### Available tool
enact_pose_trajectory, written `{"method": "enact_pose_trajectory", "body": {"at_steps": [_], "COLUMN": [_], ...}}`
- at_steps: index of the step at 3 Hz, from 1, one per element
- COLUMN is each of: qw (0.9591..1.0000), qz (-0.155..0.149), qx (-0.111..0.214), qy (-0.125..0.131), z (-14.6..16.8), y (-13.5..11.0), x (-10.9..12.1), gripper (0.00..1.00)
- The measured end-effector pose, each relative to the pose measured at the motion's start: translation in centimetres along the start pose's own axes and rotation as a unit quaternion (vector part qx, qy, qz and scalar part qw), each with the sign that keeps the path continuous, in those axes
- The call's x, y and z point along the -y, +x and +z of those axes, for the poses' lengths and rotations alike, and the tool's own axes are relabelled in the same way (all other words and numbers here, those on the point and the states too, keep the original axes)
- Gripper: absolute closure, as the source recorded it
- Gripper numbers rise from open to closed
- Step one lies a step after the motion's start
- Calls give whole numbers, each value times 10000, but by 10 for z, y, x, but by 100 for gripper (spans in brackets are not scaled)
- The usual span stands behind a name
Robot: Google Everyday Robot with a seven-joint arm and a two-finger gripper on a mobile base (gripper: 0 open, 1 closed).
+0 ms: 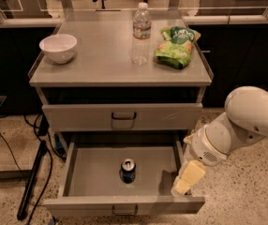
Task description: Pick pepsi can from middle drawer and place on counter
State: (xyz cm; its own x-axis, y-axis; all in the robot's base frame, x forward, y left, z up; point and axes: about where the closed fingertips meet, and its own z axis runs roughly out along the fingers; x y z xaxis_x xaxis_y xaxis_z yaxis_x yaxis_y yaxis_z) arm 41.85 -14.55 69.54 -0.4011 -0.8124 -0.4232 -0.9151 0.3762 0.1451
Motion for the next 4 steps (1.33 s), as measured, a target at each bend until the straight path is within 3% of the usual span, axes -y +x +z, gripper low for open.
{"method": "enact_pose_trajectory", "body": {"at_steps": [1,2,3,4], "qw": [9987,9959,9956,9946], "qz": [92,118,128,92], "qx": [454,900,922,1025], "qy": [-193,-32,-41,93], "z": [34,68,71,90], "y": [11,17,16,17], "x": [0,23,24,48], "gripper": [0,0,0,0]}}
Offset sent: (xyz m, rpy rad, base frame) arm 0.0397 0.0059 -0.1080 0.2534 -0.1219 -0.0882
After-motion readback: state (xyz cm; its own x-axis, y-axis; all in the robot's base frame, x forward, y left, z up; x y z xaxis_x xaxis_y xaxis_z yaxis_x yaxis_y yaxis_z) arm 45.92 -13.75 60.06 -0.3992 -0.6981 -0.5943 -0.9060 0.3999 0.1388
